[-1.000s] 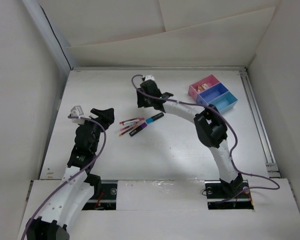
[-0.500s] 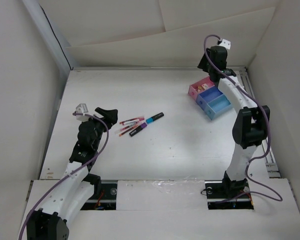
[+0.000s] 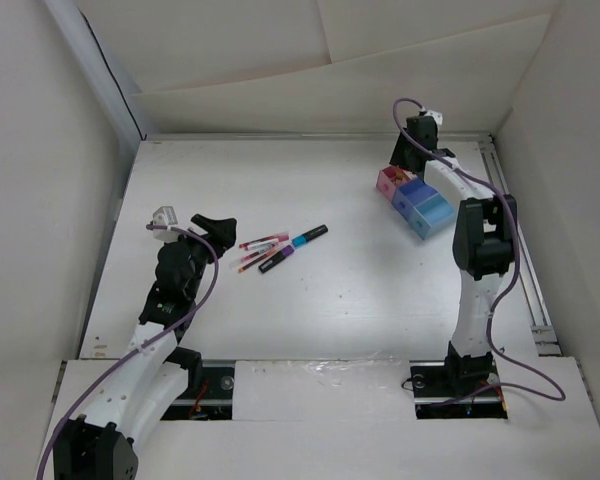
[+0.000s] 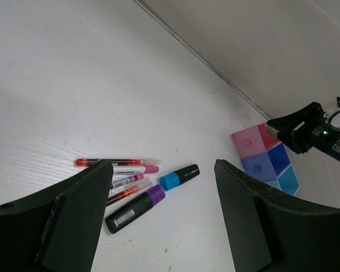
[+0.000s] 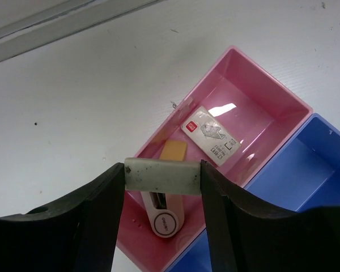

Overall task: Sort the stationery into containers
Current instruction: Place the stationery into the container, then grab a piece of stationery with the right arm

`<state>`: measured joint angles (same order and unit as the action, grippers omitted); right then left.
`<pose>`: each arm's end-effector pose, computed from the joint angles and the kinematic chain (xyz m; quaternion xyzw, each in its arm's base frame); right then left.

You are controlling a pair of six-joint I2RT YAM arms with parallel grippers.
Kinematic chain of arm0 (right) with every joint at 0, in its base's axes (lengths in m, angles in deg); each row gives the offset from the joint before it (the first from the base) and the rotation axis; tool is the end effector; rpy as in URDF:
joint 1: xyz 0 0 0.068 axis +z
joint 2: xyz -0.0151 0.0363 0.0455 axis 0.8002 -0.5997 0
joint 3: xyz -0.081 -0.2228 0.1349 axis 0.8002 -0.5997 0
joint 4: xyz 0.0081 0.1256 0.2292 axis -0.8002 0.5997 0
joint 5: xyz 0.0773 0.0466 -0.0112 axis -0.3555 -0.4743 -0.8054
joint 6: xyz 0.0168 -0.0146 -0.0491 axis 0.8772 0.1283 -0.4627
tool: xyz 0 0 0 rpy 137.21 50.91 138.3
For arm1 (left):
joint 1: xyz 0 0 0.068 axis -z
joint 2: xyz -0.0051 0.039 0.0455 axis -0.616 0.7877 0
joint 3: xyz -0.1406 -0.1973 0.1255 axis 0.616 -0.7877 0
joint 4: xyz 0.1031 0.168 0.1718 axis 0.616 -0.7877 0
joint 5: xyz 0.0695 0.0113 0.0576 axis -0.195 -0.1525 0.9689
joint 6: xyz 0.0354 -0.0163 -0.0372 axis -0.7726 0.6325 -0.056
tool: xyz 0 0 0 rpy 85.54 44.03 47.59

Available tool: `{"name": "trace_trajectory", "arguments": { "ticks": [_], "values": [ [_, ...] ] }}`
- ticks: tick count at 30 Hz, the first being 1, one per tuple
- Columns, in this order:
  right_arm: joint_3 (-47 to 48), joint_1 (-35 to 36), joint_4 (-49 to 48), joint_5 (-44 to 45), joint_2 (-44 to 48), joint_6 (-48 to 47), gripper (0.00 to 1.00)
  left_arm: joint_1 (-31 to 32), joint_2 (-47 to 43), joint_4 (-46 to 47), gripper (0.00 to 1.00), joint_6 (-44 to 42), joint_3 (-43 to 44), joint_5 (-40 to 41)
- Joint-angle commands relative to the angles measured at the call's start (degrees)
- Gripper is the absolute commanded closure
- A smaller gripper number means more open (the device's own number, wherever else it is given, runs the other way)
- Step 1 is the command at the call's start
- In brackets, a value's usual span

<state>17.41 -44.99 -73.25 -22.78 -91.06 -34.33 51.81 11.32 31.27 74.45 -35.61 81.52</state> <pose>0.4918 0.0607 0.2365 0.1474 0.8752 -0.0149 0.4605 0.1735 -0.0396 0.2621 -0.2045 0.6853 -0.3044 0.6291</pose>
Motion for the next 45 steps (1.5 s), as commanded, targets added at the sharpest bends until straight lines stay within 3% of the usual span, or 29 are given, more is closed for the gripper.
{"name": "trace_trajectory", "arguments": {
  "ticks": [1,4,7,17,20,21,23,24,25,26,32,34,35,36,37,39,45],
  "values": [
    [2.43,-0.34,-1.21,0.45,0.68,0.94,0.51,0.11,-0.06,2.55,0.30,-0.80,2.48,-0.01],
    [1.90,-0.34,-1.21,1.15,1.29,0.95,0.34,0.11,-0.06,2.56,0.30,-0.80,1.86,-0.01],
    [0.59,-0.34,-1.21,1.15,3.22,1.47,0.25,0.11,-0.06,2.56,0.30,-0.80,2.48,-0.01],
    [-7.22,1.50,-3.23,1.68,11.84,3.23,0.21,0.11,-1.21,2.48,0.30,-0.80,1.78,-0.62],
    [-10.48,5.36,-5.51,-0.60,16.05,3.23,0.33,0.11,-1.73,2.47,0.30,-0.80,1.78,-0.62],
    [-12.84,6.50,-6.12,-2.35,17.98,3.23,0.55,0.11,-1.73,3.17,0.30,-0.80,1.78,-0.62],
    [-15.40,10.18,-8.58,-8.33,19.49,3.23,0.74,0.11,-1.73,2.65,0.30,-0.80,1.78,-0.62],
    [-17.76,11.68,-9.37,-9.39,20.80,3.23,0.91,0.11,-1.73,2.65,0.30,-0.80,1.78,-0.62],
    [-18.83,14.92,-9.99,-9.92,21.33,3.23,0.96,0.11,-1.73,2.65,0.30,-0.80,1.78,-0.62],
    [-19.89,16.52,-10.52,-9.92,21.34,3.23,1.00,0.11,-1.73,2.65,0.30,-0.80,1.78,-0.62],
    [-26.92,26.98,-10.52,-8.61,22.57,3.23,1.00,0.11,-1.21,2.64,0.30,-0.80,2.39,-0.62],
    [-27.54,29.97,-9.21,-8.08,22.04,3.23,0.95,0.11,-1.73,3.26,0.30,-0.80,1.34,-1.15],
    [-28.15,30.68,-9.21,-8.08,21.43,3.23,0.83,0.11,-1.73,3.26,0.30,-0.80,1.34,-1.15],
    [-28.16,32.86,-7.55,-9.30,21.43,3.23,0.57,0.11,-1.73,2.48,0.30,-0.80,2.12,-1.15],
    [-28.16,32.88,-7.54,-9.31,21.43,3.23,0.57,0.11,-1.73,2.47,0.30,-0.80,2.13,-1.15],
    [-28.86,34.02,-7.01,-9.83,20.73,3.84,0.40,0.11,-1.73,3.17,0.30,-0.80,1.60,-0.63],
    [-26.24,41.13,-7.01,-14.58,15.02,5.86,0.23,0.11,-1.73,3.70,0.30,-0.80,1.60,-1.24]
  ]
}}
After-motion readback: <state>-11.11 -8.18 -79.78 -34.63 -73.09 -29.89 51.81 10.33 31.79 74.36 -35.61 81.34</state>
